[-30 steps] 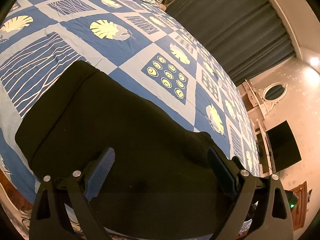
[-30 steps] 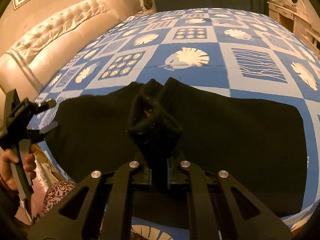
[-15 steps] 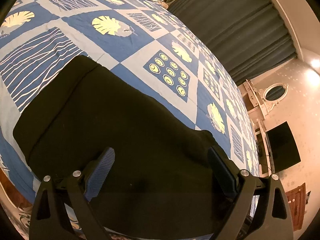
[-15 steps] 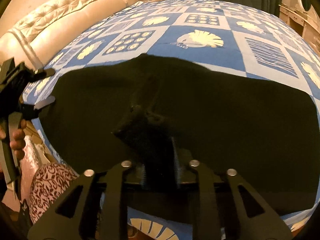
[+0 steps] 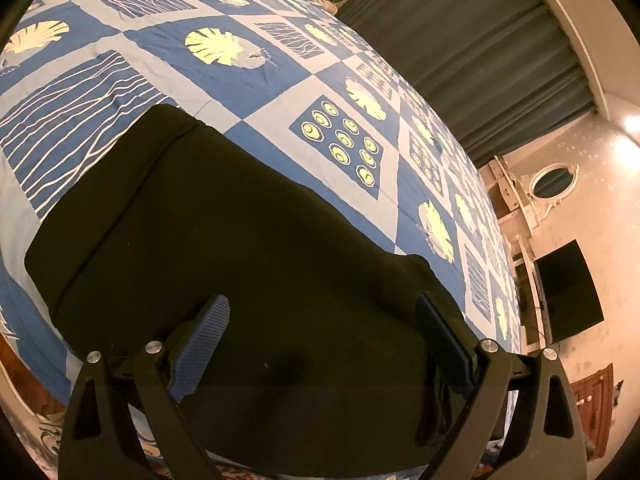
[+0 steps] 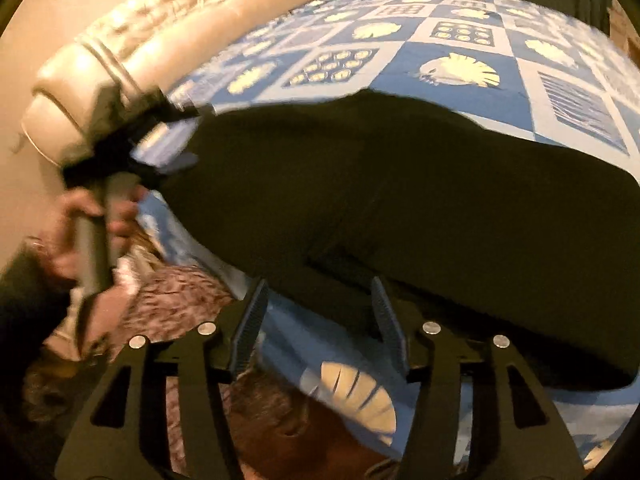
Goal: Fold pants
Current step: 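Grasp the pants edge again with the right tool and fold it over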
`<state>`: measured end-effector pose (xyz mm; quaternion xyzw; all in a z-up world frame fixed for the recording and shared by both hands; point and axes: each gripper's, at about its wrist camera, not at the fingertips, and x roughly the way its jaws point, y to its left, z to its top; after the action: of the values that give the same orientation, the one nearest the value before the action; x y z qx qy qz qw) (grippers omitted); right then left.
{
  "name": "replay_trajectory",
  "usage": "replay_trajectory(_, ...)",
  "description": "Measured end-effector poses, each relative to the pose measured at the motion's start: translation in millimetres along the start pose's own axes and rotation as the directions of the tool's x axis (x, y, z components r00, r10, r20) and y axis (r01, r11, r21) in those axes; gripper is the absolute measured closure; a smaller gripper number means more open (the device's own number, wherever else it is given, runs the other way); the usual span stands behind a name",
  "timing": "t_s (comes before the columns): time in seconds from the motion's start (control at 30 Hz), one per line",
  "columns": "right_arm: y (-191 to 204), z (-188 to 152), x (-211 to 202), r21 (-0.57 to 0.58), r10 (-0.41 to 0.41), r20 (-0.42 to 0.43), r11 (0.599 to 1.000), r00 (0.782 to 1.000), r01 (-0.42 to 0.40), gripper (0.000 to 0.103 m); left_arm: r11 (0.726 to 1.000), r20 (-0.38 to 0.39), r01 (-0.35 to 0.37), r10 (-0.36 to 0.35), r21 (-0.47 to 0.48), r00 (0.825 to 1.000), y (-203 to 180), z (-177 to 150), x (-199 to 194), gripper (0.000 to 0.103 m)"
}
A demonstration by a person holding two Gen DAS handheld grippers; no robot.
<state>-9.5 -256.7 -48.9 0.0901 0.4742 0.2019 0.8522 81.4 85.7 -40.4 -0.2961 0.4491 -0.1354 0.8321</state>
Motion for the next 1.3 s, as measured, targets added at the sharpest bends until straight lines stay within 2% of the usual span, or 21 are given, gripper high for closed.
replay_trajectory(0.07,-25.3,-2.0,-31.7,0.066,0.035,0.047,0.997,0.998,-0.038,0.037,1.0,0.001,-0.001,0.001,0.005,1.0,-0.5,-0.8,0.0,0.011)
replay_trajectory(0.17,-78.0,-5.1,-73.1,0.203,0.061,0.119,0.976,0.991,-0.084,0.034,1.0,0.004,-0.01,0.01,0.026,1.0,-2.7,-2.6,1.4,0.011)
replay_trajectory(0.23,-118.8,-10.9,-98.0,0.304,0.048,0.165,0.948,0.985,-0.097,0.033,0.999,0.0,-0.017,0.017,0.047,1.0,-5.0,-4.0,2.6,0.011)
replay_trajectory(0.27,-137.2,-15.9,-107.3,0.346,0.047,0.187,0.932,0.981,-0.111,0.029,0.998,0.0,-0.024,0.024,0.063,1.0,-6.4,-5.0,3.2,0.011)
replay_trajectory(0.33,-175.6,-28.0,-119.1,0.452,0.041,0.22,0.881,0.975,-0.14,0.027,0.995,0.0,-0.036,0.036,0.088,0.999,-8.1,-6.9,5.1,0.011)
replay_trajectory(0.4,-213.9,-45.7,-121.4,0.566,0.047,0.25,0.804,0.967,-0.185,0.027,0.994,0.0,-0.04,0.04,0.1,0.999,-8.7,-8.5,6.5,0.011)
replay_trajectory(0.5,-242.8,-65.6,-103.8,0.651,0.124,0.265,0.708,0.956,-0.272,0.027,0.993,0.004,-0.044,0.044,0.112,0.999,-7.5,-10.5,8.6,0.011)
replay_trajectory(0.6,-249.7,-75.8,-78.6,0.681,0.194,0.225,0.67,0.955,-0.297,0.027,0.992,0.006,-0.047,0.046,0.12,0.999,-7.4,-10.8,10.0,0.011)
replay_trajectory(0.67,-252.1,-79.9,-65.6,0.69,0.261,0.218,0.641,0.941,-0.337,0.027,0.991,0.007,-0.05,0.05,0.125,0.999,-7.9,-11.0,10.4,0.011)
replay_trajectory(0.73,-254.0,-81.6,-62.7,0.687,0.289,0.23,0.628,0.929,-0.365,0.028,0.99,0.009,-0.053,0.052,0.129,0.999,-7.8,-11.0,10.9,0.011)
replay_trajectory(0.77,-255.0,-81.8,-62.5,0.687,0.296,0.231,0.625,0.927,-0.371,0.039,0.99,0.009,-0.054,0.053,0.131,0.999,-7.8,-11.3,11.2,0.011)
replay_trajectory(0.8,-256.0,-82.3,-60.6,0.686,0.305,0.229,0.623,0.924,-0.376,0.058,0.99,0.01,-0.054,0.054,0.132,0.999,-8.2,-12.1,11.1,0.011)
replay_trajectory(0.9,-262.1,-86.2,-51.7,0.687,0.288,0.176,0.649,0.941,-0.327,0.077,0.987,0.01,-0.061,0.06,0.147,0.998,-8.9,-12.9,12.0,0.011)
replay_trajectory(1.07,-262.6,-87.9,-49.6,0.664,0.288,0.16,0.677,0.944,-0.319,0.081,0.983,0.012,-0.07,0.069,0.167,0.998,-10.4,-14.4,13.0,0.011)
replay_trajectory(1.23,-269.3,-93.5,-46.9,0.665,0.32,0.196,0.651,0.927,-0.365,0.079,0.979,0.014,-0.08,0.079,0.186,0.997,-11.5,-15.9,14.3,0.01)
replay_trajectory(1.3,-269.2,-96.0,-47.5,0.663,0.336,0.216,0.639,0.917,-0.39,0.073,0.979,0.014,-0.08,0.079,0.188,0.997,-11.4,-16.2,14.3,0.011)
